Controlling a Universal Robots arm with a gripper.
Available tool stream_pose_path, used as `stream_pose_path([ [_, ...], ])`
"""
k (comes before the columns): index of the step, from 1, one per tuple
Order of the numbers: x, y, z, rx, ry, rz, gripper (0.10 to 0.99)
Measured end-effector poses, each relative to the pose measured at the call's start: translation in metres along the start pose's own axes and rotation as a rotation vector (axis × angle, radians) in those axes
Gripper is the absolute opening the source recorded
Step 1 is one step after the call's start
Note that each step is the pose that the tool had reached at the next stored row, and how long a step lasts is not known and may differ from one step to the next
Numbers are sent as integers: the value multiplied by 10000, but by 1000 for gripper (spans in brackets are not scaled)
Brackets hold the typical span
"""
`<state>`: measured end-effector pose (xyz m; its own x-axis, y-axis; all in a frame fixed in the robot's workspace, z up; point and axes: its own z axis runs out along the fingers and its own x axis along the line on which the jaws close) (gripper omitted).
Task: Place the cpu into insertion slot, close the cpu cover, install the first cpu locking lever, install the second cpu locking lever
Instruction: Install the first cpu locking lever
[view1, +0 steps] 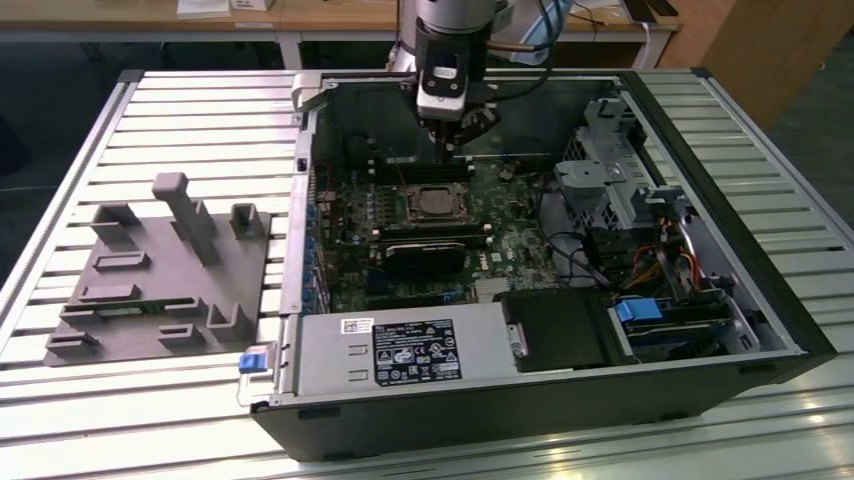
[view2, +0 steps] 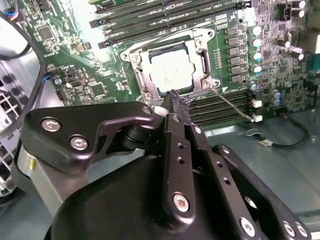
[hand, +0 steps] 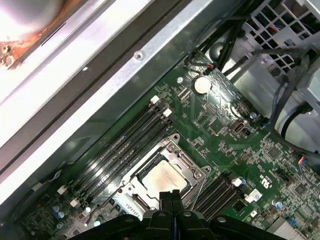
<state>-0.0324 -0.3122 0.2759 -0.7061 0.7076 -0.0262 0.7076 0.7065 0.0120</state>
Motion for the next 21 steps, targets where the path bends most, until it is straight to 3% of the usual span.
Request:
stream_pose_path([
  [21,0,0,2,-80,36,-3066,114],
])
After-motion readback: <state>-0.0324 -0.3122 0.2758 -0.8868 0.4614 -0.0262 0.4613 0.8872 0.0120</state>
